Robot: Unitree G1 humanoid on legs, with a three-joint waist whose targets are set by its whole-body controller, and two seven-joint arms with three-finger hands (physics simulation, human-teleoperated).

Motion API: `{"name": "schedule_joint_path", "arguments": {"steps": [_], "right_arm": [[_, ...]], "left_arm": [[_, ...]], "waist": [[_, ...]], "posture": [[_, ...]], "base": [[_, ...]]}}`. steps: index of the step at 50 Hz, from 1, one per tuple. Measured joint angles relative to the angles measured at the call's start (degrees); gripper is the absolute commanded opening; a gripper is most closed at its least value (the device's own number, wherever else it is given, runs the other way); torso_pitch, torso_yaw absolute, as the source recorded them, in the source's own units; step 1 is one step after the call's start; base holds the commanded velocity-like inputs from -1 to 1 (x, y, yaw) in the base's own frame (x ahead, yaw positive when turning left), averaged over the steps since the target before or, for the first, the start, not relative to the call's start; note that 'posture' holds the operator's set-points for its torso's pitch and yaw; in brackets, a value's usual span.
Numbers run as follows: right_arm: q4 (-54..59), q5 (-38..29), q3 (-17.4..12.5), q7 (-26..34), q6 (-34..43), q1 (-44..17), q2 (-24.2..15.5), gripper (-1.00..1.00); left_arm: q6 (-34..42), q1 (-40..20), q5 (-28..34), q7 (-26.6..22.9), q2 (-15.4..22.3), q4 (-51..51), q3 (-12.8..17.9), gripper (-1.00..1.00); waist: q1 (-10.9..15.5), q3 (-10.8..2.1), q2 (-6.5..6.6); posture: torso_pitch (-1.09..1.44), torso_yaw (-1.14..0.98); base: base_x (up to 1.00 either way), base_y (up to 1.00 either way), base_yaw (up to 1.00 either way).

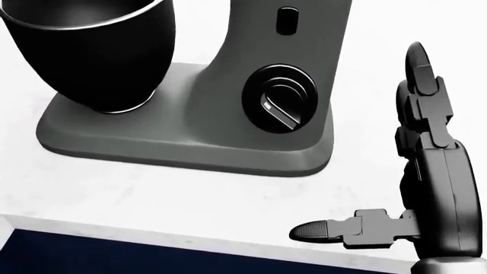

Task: Place the bread in the stand mixer bowl.

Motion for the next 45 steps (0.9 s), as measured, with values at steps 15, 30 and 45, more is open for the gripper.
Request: {"name": "schedule_joint_path", "arguments": {"steps": [15,30,45], "right_arm": [[-0.5,0.1,-0.2,0.1,0.4,-0.1,0.0,1.00],[-1.0,0.5,-0.7,0.1,0.4,0.2,-0.1,1.00],[-1.5,0.3,-0.6,0.3,1.0,0.0,-0.2,1.00]], "left_arm": [[-2.4,2.8,-2.1,2.9,-4.3,-1.9,-0.7,-1.00],[-6.4,5.4,-2.9,6.1,-7.9,-1.9,-1.4,-1.00],[-10.7,7.4,-2.8,8.9,-9.8,0.6,-2.1,-1.00]], "waist": [[0.0,0.03,-0.07],[0.0,-0.11,-0.13],[0.0,-0.23,-0.05]], "posture": [[0.00,0.00],[0.00,0.00],[0.00,0.00]], "base": [[0.00,0.00,0.00],[0.00,0.00,0.00],[0.00,0.00,0.00]]}}
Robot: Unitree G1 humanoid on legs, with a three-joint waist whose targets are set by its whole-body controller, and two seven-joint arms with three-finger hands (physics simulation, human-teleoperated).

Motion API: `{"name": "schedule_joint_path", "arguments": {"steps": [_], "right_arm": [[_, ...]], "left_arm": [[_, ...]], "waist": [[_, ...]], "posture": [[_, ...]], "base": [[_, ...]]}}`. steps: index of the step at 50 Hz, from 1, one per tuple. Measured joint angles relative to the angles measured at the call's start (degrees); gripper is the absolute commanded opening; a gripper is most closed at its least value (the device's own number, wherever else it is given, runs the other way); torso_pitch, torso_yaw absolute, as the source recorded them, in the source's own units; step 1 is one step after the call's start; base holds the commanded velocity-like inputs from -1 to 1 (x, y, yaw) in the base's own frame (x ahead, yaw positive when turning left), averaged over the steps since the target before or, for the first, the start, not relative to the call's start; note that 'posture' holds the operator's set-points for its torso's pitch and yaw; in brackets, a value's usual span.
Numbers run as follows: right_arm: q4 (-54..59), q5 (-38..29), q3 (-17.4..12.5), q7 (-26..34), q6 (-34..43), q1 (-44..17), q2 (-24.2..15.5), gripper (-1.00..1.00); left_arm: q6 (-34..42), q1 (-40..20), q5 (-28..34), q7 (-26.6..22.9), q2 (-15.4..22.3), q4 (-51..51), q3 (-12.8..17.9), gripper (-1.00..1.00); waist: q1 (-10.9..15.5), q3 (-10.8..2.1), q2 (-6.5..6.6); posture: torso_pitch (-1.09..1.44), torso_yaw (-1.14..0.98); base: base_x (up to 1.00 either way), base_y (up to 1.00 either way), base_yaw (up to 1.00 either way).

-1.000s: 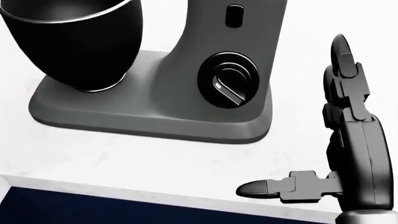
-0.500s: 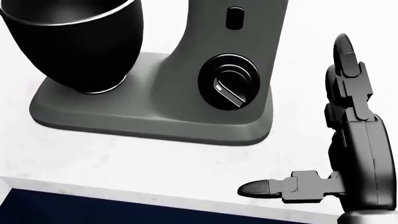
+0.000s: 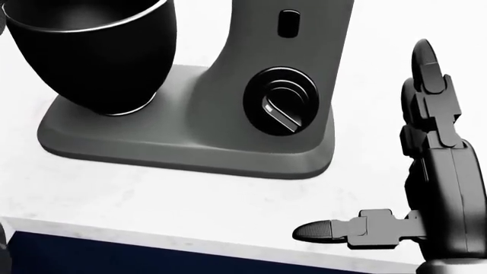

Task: Place the bread in the stand mixer bowl.

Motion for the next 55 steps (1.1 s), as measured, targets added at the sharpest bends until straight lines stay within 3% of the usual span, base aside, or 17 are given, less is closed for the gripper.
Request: {"name": "schedule_joint_path", "arguments": {"steps": [34,45,55], "right_arm": [[-0.4,-0.1,-0.1,0.1,0.2,0.0,0.0,1.00],[-0.5,0.0,-0.2,0.1,0.2,0.0,0.0,1.00],[-0.4,0.0,0.0,0.0,0.2,0.0,0.1,1.00]], "left_arm": [[-6.7,-0.4,2.3,3.8,1.0,9.0,0.4,-1.00],[-6.8,1.5,2.0,3.7,0.9,7.1,0.6,-1.00],[-3.0,7.0,0.8,3.0,1.4,-2.3,1.4,-1.00]], "waist": [[0.0,-0.26,0.19],[0.0,-0.50,0.34],[-0.2,-0.44,0.49]], "posture": [[0.00,0.00],[0.00,0.00],[0.00,0.00]], "base": [[0.00,0.00,0.00],[0.00,0.00,0.00],[0.00,0.00,0.00]]}}
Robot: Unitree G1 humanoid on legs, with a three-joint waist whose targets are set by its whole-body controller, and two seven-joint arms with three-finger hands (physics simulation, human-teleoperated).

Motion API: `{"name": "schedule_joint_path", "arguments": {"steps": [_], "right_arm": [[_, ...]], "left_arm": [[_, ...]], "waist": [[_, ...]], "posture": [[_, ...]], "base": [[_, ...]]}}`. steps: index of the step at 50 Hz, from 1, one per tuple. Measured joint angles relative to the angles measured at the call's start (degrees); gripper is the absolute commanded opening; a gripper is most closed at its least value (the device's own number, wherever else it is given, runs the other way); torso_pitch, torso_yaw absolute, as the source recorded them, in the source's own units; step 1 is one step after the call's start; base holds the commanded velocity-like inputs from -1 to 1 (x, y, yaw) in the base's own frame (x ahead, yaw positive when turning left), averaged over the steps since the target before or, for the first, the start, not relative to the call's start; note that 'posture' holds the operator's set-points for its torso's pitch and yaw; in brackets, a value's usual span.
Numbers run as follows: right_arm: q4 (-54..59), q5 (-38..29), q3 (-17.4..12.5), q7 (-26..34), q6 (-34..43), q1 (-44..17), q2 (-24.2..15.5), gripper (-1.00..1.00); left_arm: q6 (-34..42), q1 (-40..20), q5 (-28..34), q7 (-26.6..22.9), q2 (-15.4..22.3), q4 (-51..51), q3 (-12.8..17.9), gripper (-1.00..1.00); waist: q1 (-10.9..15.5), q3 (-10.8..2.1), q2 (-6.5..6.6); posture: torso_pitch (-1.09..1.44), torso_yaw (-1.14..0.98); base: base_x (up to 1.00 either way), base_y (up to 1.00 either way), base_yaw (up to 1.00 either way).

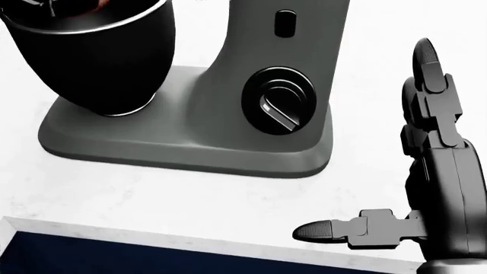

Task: Place the bread in the stand mixer bowl.

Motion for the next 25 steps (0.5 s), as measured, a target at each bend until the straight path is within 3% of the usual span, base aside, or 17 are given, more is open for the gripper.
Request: {"name": "schedule_joint_path", "arguments": {"steps": [14,15,16,25], "right_arm": [[0.0,-0.1,0.3,0.0,-0.1,-0.1,0.0,1.00],[0.0,-0.1,0.3,0.0,-0.1,-0.1,0.0,1.00],[0.1,-0.1,0.3,0.0,-0.1,-0.1,0.0,1.00],[0.1,0.1,0.1,0.0,-0.2,0.0,0.0,1.00]], "left_arm": [[-1.0,-0.4,-0.1,-0.1,0.3,2.1,-0.2,-0.94],[-0.9,-0.4,-0.1,0.0,0.3,2.1,-0.2,-0.11],[-0.9,-0.4,0.0,0.1,0.4,2.1,-0.2,1.00],[-1.1,-1.2,-0.1,1.9,0.9,2.8,0.6,1.00]], "waist": [[0.1,-0.13,0.08],[0.1,-0.10,0.08],[0.1,-0.07,0.09],[0.2,-0.02,-0.01]], "posture": [[0.00,0.00],[0.00,0.00],[0.00,0.00],[0.00,0.00]], "base": [[0.00,0.00,0.00],[0.00,0.00,0.00],[0.00,0.00,0.00],[0.00,0.00,0.00]]}}
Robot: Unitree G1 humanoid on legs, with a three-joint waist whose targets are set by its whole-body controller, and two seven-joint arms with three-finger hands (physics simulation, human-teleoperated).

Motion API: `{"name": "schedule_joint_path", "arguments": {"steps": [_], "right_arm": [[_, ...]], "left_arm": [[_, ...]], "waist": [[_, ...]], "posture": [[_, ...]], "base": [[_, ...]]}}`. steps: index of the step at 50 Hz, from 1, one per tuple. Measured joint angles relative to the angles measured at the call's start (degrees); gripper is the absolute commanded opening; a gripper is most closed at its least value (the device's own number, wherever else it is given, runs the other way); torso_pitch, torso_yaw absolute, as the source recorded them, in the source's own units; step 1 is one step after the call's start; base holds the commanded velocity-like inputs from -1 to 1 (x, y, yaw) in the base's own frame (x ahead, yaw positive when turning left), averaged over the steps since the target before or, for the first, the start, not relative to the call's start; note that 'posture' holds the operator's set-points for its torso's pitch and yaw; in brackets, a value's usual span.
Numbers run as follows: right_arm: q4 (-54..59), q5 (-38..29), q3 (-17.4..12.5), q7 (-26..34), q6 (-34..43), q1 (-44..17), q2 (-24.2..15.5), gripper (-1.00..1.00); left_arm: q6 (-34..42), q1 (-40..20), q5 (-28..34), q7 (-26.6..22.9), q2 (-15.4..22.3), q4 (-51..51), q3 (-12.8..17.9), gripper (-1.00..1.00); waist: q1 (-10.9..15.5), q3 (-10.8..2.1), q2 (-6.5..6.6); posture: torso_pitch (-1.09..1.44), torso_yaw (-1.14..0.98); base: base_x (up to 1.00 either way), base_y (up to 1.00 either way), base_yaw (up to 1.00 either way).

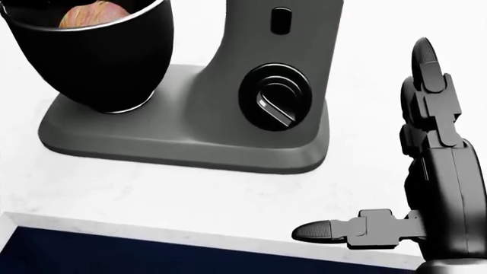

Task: Place the bread in the stand mixer bowl.

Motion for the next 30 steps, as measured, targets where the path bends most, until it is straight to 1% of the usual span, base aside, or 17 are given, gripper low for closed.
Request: {"name": "schedule_joint_path", "arguments": {"steps": [19,30], "right_arm": [[0.0,0.2,0.0,0.0,0.0,0.0,0.0,1.00],[-0.1,0.0,0.2,0.0,0.0,0.0,0.0,1.00]], "left_arm": [[0.2,0.1,-0.6,0.2,0.5,-0.3,0.1,1.00],[2.1,0.2,-2.3,0.4,2.7,-3.5,1.2,1.00]], "waist": [[0.2,-0.07,-0.27],[0.1,-0.10,-0.06]], "posture": [[0.00,0.00],[0.00,0.00]], "base": [[0.00,0.00,0.00],[0.00,0.00,0.00]]}}
